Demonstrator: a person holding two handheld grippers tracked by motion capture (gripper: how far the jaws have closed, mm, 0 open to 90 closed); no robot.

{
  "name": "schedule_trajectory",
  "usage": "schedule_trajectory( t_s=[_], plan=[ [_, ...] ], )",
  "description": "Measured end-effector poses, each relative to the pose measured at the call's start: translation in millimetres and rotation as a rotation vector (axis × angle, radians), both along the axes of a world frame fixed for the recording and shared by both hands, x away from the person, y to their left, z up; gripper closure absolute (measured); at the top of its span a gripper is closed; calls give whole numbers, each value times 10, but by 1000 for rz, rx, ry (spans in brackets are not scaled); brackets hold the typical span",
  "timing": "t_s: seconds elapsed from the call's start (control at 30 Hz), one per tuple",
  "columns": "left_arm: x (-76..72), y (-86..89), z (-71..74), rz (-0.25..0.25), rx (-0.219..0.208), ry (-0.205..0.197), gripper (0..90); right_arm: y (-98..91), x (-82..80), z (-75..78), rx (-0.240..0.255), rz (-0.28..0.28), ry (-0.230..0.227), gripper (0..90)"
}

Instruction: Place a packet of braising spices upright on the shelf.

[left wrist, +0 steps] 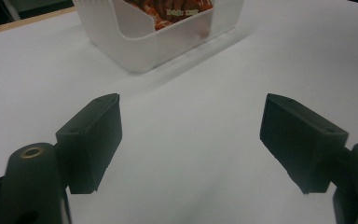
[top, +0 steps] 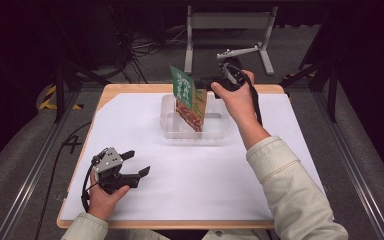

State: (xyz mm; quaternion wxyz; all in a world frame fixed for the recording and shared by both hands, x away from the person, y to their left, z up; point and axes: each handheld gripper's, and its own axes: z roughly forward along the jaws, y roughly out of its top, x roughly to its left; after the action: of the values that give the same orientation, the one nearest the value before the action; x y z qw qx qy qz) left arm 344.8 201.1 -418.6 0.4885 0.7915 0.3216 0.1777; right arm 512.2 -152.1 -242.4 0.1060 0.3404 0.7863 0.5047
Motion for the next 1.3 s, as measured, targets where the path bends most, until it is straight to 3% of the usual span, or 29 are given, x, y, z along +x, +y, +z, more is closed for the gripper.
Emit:
schedule_trajectory(
  t_s=[0.33,0.7,1.03,1.3],
  plan=[
    [6,-12,11,0,-4,-6,216,-279,-308,108,50,38,-79,563],
    [63,-55,20,-12,-5,-3,217,-726,-610,149,67,13,-123,529],
    [112,-68,41,-21,-9,-10,212,-1049,-822,140,50,7,-153,435],
    [111,-2,88,-18,-11,-27,198,-1239,-962,64,23,17,-222,357]
  ],
)
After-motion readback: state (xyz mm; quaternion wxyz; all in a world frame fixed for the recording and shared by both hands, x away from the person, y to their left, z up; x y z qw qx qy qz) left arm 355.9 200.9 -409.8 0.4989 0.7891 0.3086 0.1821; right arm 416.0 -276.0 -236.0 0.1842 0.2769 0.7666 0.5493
